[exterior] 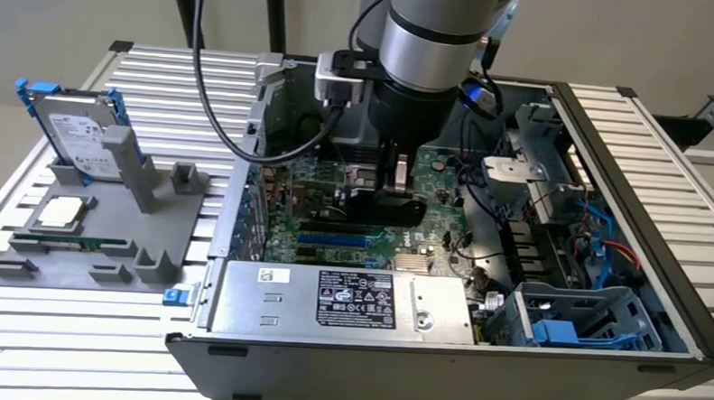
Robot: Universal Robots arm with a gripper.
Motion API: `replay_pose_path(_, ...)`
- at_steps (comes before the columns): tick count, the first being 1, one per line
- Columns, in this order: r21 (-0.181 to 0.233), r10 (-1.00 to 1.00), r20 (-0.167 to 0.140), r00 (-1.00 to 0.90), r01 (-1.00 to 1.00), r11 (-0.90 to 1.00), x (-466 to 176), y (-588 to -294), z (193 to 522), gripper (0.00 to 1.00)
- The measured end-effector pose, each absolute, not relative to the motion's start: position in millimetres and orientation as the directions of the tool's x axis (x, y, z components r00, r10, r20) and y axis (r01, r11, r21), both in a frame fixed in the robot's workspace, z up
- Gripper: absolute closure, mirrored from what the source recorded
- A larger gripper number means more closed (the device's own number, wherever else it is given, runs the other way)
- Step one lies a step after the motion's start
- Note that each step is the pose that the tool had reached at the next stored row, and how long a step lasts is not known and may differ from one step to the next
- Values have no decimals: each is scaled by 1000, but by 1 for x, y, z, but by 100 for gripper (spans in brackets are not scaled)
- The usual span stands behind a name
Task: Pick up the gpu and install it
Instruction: 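Insert the gpu into the slot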
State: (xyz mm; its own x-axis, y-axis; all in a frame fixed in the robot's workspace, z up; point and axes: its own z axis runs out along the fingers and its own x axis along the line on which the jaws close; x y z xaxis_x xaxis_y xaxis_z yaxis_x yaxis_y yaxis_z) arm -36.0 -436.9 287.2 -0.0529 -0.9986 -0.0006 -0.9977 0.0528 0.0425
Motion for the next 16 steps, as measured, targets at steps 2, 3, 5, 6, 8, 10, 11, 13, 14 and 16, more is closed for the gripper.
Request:
replay_pose_path(2,42,-999,-1,-53,-998,53,-37,-437,287,100)
replay_pose_path(3,42,-999,-1,-53,-998,53,-37,-437,286,100)
replay_pose_path(5,43,-999,-1,-53,-998,53,-38,-438,286,100)
replay_pose_path(6,43,-999,-1,-53,-998,53,-38,-438,285,100)
replay_pose_path(8,42,-999,-1,-53,-998,53,-38,-438,285,100)
replay_pose_path(10,42,-999,-1,-53,-998,53,-38,-439,284,100)
replay_pose_path(11,42,-999,-1,-53,-998,53,-38,-439,284,100)
replay_pose_path(13,42,-999,-1,-53,-998,53,-39,-439,284,100)
replay_pose_path(14,43,-999,-1,-53,-998,53,-39,-439,284,100)
replay_pose_path(16,42,-999,-1,-53,-998,53,-39,-439,284,100)
